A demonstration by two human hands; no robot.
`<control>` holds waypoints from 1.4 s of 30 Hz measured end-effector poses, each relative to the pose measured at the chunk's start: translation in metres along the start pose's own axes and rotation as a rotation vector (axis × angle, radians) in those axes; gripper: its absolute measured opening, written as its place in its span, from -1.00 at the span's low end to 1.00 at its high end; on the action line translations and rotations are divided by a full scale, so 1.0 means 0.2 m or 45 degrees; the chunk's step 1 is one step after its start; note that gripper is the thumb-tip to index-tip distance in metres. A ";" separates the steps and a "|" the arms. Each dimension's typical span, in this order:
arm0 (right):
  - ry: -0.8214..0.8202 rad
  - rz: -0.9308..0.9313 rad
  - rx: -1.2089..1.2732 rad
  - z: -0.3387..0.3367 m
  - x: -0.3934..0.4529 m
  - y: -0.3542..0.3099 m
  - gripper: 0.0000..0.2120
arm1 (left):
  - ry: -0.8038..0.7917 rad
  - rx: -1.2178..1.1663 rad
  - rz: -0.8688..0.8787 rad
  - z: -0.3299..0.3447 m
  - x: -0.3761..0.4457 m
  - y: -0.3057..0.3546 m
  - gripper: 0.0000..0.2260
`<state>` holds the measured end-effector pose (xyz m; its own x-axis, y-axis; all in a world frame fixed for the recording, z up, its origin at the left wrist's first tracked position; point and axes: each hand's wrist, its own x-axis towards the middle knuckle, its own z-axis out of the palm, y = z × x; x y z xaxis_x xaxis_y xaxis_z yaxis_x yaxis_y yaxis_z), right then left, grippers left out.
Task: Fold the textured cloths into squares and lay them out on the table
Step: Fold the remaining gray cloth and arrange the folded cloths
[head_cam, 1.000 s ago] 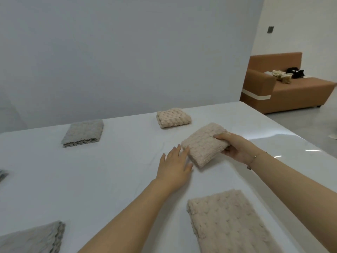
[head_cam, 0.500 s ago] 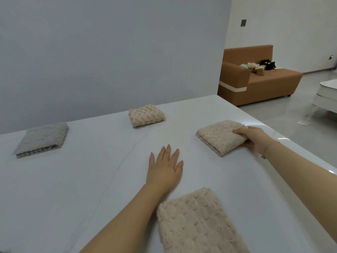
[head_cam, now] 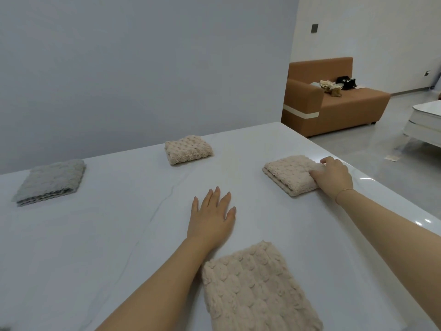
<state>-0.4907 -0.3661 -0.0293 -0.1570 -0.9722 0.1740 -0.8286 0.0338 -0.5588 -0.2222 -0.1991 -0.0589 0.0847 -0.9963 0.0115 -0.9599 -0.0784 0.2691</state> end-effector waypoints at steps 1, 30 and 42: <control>0.007 -0.055 -0.091 -0.01 -0.02 -0.01 -0.54 | 0.014 -0.027 -0.001 -0.01 0.00 0.00 -0.52; -0.697 -1.274 -0.033 0.00 -1.99 -1.05 -0.45 | 0.502 -0.127 -0.447 -0.53 -1.66 -0.72 -0.56; -0.835 -0.850 0.335 0.45 -2.32 -1.33 -0.60 | 0.442 -0.462 -0.426 -0.59 -1.73 -1.42 -0.65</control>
<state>-0.1486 0.0542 -0.0347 0.6986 -0.7111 0.0790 -0.4791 -0.5470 -0.6865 0.0531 0.1715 -0.0252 0.5071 -0.8455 0.1670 -0.7190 -0.3082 0.6230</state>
